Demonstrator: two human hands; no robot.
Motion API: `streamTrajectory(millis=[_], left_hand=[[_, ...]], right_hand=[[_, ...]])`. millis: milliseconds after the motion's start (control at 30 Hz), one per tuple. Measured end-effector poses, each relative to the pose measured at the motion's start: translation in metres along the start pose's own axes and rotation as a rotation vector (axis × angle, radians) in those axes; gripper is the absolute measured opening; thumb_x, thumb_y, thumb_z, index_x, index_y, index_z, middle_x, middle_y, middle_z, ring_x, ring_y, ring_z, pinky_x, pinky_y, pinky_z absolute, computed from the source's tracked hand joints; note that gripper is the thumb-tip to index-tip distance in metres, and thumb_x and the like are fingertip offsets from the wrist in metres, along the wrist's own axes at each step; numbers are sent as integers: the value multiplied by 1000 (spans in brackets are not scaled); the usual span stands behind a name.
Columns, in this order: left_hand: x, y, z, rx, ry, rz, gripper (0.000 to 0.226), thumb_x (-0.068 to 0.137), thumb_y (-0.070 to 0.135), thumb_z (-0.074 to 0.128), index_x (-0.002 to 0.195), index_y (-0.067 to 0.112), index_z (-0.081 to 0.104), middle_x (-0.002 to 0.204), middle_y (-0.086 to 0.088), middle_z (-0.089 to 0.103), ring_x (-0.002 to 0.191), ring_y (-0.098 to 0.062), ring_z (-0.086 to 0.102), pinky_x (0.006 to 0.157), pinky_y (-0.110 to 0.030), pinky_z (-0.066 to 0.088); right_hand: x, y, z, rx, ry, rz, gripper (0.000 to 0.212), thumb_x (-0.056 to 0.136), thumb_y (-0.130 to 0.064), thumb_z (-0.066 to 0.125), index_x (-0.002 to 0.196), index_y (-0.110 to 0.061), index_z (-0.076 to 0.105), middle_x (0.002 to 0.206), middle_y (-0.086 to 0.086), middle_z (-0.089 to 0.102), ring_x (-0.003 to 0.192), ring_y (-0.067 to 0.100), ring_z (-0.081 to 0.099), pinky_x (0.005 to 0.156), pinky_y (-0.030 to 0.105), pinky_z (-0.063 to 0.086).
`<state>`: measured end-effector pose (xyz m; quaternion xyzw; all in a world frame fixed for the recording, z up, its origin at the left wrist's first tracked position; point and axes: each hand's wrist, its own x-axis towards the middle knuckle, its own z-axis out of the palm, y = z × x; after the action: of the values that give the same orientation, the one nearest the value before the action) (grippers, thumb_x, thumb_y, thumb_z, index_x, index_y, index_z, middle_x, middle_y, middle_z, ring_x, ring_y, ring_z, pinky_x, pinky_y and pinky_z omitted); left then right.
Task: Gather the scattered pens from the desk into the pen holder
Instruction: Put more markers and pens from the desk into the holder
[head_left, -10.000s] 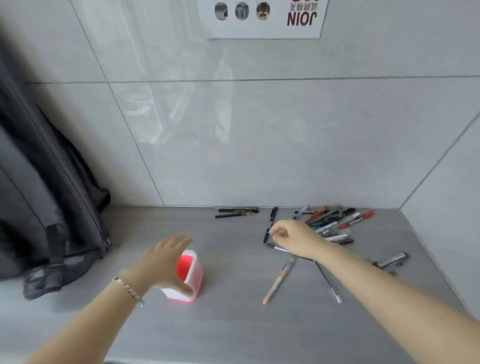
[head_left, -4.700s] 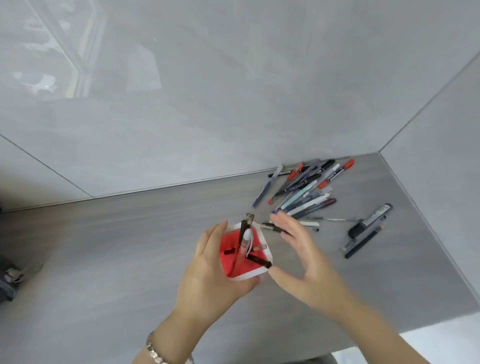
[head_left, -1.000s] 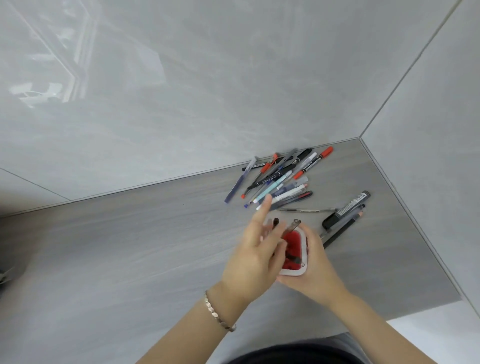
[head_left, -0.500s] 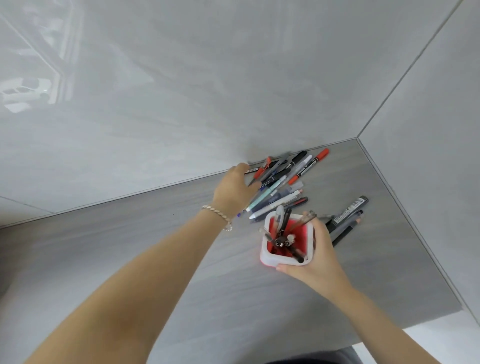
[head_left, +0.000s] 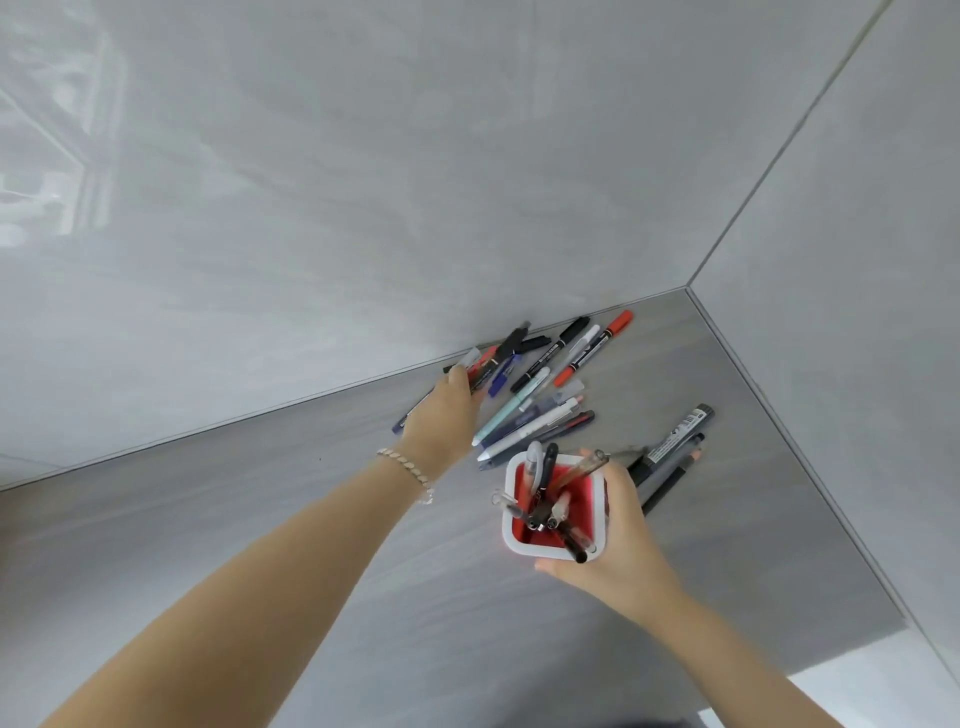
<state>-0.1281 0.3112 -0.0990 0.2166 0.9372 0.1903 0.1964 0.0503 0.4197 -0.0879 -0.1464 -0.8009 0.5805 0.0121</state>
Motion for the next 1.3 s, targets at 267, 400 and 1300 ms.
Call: streamTrajectory(millis=[267,400,1300], left_hand=[[-107,4,-56,-1516,36,-93,16,96,13,35,93,19,49,65,6,60,56,-12,53,61,-25,51],[-142,13,-56,-1587,-132,-4,17,83,18,46,98,19,53,67,1,61,51,-12,49,44,-19,40],[-112,47,-7,-1103,195,152,36,86,-9,50,83,27,54,100,5,69,97,-5,63,84,-19,50]], right_hand=[[0,-3,1,16,-33,11,77,50,-8,86,111,-33,45,114,-10,52,108,-5,54,90,13,46],[-2,-8,-22,-244,-228,88,106,58,-10,82,134,-38,14,131,-22,19,127,-8,21,107,11,26],[-10,-18,-14,-538,181,-343,35,88,-27,43,111,-12,65,127,2,57,114,9,41,99,12,29]])
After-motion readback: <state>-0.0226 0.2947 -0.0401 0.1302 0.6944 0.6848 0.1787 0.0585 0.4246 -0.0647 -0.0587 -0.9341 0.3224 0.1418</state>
